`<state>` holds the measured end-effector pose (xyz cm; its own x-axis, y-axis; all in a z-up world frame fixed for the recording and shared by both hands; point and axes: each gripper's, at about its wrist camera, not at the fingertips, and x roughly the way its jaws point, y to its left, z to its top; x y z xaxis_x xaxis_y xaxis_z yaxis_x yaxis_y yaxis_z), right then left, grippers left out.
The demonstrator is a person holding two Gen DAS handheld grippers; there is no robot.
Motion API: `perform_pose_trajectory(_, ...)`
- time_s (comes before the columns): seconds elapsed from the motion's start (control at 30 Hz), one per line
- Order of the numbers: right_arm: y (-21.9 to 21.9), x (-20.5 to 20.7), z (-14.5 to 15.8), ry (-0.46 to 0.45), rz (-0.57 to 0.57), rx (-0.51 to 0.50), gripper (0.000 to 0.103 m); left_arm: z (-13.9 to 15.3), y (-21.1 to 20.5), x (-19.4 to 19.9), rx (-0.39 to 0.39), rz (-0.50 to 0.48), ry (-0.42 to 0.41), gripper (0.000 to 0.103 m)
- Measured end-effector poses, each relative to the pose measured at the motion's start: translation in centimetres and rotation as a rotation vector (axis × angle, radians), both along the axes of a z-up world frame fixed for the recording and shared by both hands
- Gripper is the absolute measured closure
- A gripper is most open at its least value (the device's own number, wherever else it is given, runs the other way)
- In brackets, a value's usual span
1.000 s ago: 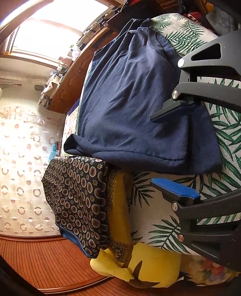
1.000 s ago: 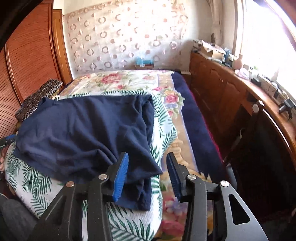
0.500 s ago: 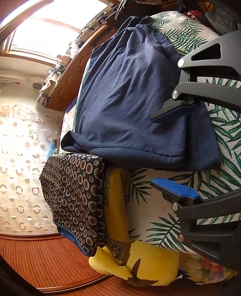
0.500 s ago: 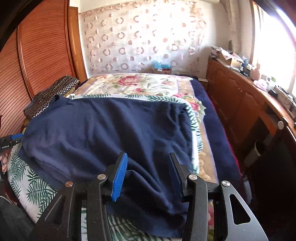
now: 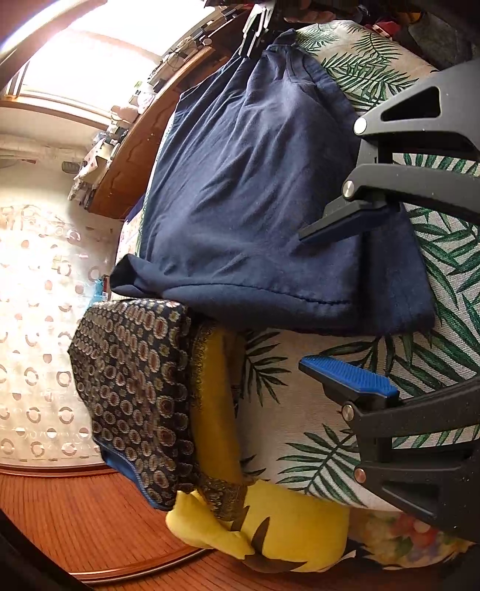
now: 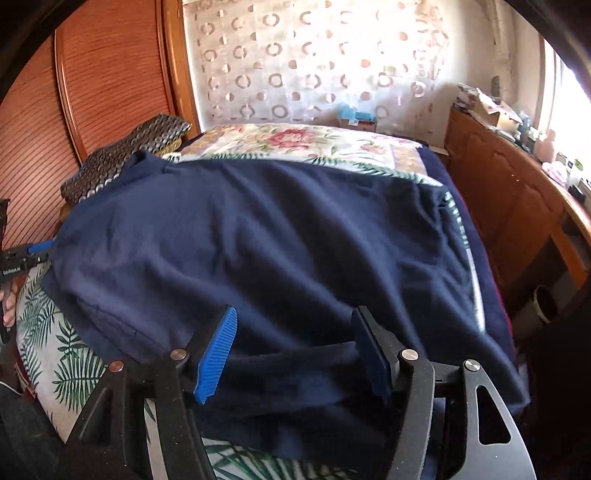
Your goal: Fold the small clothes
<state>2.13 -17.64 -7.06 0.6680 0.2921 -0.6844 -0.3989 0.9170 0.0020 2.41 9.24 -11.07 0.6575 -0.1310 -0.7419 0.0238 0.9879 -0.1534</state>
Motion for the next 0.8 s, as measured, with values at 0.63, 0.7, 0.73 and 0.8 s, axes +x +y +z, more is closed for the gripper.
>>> perform_pose_trajectory(0.63, 1.9, 1.0, -2.3, 0.005, -0.005, -0.071, 0.036, -1.0, -0.1, -0.2, 0.002, -0.004, 0.026, 0.07)
perform_pose_trajectory(0.7, 1.8, 1.2, -2.2, 0.009, -0.005, -0.063, 0.035, -1.0, 0.0, 0.0, -0.021, -0.02, 0.036, 0.084)
perform_pose_trajectory(0.73, 1.7, 0.9, -2.3, 0.007, -0.005, -0.065, 0.035, -0.9, 0.0, 0.1, -0.03, -0.027, 0.037, 0.095)
perform_pose_trajectory(0.8, 1.5, 0.7, -2.4, 0.006, -0.004, -0.066, 0.035, -0.2, -0.3, 0.1, -0.057, -0.059, 0.014, 0.097)
